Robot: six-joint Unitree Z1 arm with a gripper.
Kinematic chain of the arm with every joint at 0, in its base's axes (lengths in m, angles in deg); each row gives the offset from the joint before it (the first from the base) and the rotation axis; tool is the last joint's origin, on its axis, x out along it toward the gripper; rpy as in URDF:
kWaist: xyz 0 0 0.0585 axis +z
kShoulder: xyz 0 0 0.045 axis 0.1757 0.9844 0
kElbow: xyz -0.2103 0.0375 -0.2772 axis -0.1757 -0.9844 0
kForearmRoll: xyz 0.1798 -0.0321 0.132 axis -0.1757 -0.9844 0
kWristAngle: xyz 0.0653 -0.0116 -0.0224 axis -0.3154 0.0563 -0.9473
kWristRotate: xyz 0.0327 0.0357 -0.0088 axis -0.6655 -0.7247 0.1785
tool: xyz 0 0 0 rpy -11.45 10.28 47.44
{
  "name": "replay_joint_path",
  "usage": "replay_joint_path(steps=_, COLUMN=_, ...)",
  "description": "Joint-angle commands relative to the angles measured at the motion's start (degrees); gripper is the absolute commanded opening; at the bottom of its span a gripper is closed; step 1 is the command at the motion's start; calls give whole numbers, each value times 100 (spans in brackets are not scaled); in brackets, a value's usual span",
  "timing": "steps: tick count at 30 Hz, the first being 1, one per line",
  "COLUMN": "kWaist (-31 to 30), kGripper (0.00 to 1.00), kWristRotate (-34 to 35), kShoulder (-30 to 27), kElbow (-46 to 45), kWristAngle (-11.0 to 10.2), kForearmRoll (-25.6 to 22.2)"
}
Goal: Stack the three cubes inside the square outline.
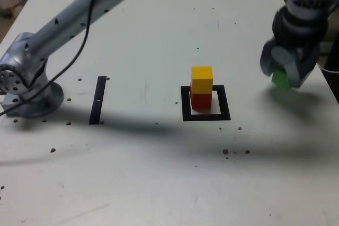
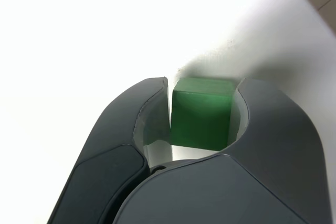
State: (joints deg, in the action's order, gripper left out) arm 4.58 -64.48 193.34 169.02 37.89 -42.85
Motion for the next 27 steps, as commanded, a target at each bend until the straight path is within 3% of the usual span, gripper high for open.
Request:
replay_joint_path(steps=1, kWaist=2, kGripper=18, kWristRotate=78, kShoulder=-436, kElbow=-24, kWristAngle=9, kForearmRoll=-202)
replay_joint_path(steps=7, kWaist=12, kGripper=18, kWristRotate=555, kShoulder=-1584, kElbow=-843, kWristAngle=9, kForearmRoll=-453)
replay_joint_path(steps=13, kWaist=148, kGripper=18, kWristRotate=1528, kShoulder=-2496, kElbow=-1822, kWristAngle=134, kForearmRoll=-651)
replay_joint_path(steps=21, kWaist=208, kGripper=18, kWristRotate=3019, kShoulder=-3329, kElbow=-2859, kWristAngle=317, kForearmRoll=-725)
replay_joint_path(steps=27, kWaist=-45, kGripper=19, kWristRotate=3676, kShoulder=-3544, kElbow=-3224, kWristAngle=367, kForearmRoll=-638)
